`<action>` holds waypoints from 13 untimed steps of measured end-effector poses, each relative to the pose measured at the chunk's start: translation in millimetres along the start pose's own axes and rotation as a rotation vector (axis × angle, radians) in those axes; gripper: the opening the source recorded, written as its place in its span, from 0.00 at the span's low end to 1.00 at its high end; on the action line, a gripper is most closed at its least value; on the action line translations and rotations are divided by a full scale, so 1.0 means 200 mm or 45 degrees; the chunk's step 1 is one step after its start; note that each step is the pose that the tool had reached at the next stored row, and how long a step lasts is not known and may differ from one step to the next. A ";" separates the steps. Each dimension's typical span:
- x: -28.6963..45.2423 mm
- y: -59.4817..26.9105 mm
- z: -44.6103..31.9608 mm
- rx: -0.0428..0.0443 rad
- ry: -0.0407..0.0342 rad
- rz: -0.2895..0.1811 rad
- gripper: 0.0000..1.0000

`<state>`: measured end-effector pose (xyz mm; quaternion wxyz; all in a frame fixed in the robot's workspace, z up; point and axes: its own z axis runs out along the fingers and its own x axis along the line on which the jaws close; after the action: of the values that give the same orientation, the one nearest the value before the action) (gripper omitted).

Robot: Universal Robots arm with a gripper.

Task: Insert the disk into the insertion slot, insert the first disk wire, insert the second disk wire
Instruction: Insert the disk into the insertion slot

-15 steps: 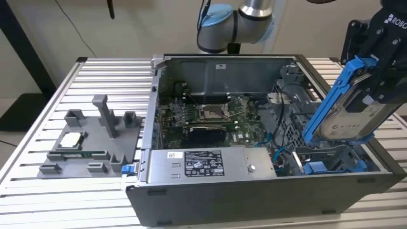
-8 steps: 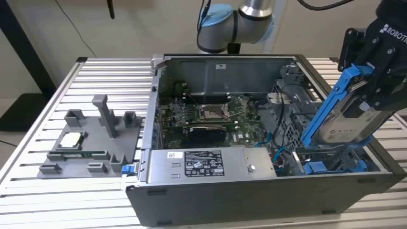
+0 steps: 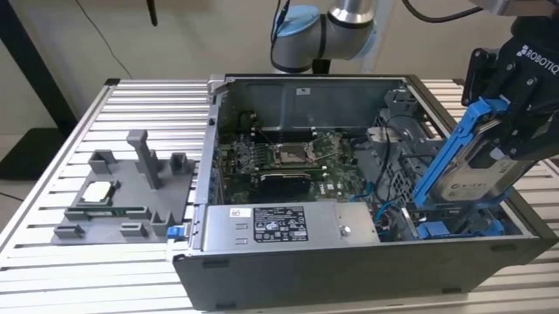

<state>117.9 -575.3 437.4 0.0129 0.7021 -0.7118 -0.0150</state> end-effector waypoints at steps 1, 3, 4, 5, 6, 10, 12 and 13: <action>0.001 -0.001 0.005 0.000 0.0000 0.000 0.33; 0.002 -0.002 0.017 0.000 -0.0001 0.000 0.33; 0.003 -0.003 0.023 0.000 -0.0002 0.000 0.33; 0.004 -0.003 0.029 0.000 -0.0001 0.000 0.33; 0.005 -0.004 0.036 0.000 0.0000 0.000 0.33; 0.007 -0.008 0.064 0.000 0.0000 0.000 0.33; 0.008 -0.009 0.077 0.000 -0.0002 0.000 0.33; 0.008 -0.010 0.083 0.000 0.0000 0.000 0.33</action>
<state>119.2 -576.9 420.7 0.0129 0.7022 -0.7117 -0.0150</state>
